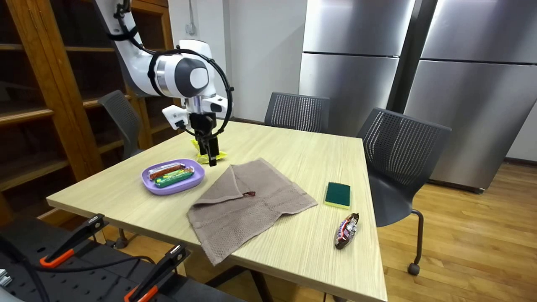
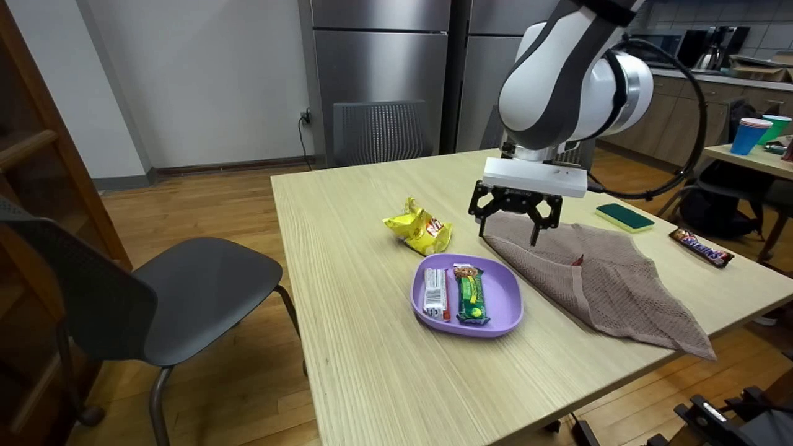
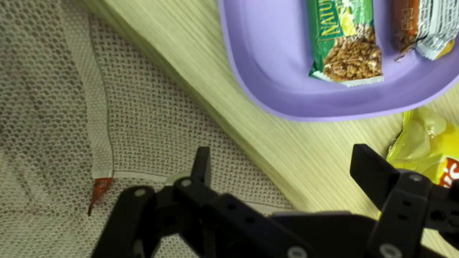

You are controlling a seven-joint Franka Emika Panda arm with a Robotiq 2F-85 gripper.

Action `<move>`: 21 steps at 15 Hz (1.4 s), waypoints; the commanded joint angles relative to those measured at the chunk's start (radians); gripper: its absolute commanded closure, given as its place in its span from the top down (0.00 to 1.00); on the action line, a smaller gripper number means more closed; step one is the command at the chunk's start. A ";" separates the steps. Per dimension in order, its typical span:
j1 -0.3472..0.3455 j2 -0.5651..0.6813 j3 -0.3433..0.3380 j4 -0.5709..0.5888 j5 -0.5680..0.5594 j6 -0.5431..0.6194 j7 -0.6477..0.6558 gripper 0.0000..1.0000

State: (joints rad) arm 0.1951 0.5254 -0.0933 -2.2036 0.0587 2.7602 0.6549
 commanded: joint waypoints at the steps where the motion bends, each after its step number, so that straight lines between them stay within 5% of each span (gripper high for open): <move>1: -0.063 -0.062 -0.001 -0.041 0.023 -0.031 -0.089 1.00; 21: -0.445 -0.059 -0.052 -0.004 0.076 -0.049 -0.551 1.00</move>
State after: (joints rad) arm -0.2055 0.4820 -0.1557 -2.2192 0.1011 2.7451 0.1703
